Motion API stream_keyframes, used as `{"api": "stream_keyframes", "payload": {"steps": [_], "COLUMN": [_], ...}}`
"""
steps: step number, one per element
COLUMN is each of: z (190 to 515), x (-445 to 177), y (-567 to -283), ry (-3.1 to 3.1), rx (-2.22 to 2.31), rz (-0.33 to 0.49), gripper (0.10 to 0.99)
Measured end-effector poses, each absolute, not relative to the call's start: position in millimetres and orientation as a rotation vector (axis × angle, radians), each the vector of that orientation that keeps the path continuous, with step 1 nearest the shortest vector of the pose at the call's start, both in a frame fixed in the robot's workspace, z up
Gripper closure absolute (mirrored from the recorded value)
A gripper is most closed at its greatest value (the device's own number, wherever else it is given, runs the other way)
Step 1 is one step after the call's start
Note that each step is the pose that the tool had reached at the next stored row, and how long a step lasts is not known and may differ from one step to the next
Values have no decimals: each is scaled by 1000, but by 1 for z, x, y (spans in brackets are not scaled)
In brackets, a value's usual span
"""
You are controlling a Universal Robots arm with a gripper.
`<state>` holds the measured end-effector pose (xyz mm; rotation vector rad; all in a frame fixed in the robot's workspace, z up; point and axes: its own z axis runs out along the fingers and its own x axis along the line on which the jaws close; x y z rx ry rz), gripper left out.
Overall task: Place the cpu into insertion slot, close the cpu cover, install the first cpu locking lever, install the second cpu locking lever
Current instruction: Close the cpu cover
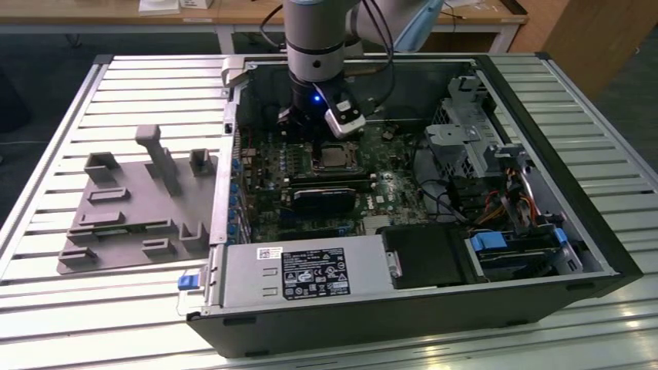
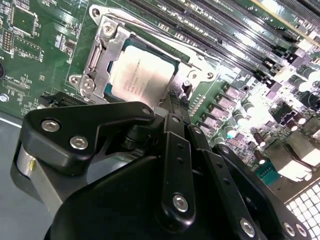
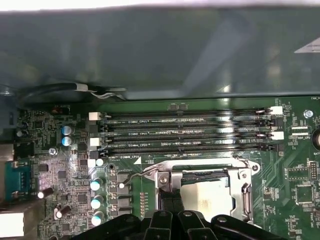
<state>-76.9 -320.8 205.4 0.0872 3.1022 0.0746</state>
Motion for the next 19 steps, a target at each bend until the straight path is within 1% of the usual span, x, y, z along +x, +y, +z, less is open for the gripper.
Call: {"api": "stream_keyframes", "payload": {"steps": [4,14,19], "z": [205,200,199], "x": [-77,-77,-77], "y": [-323,-331,-333], "ry": [3102,3099,3099], "rx": [96,100,102], "rz": [91,185,198], "gripper": [984,984,984]}}
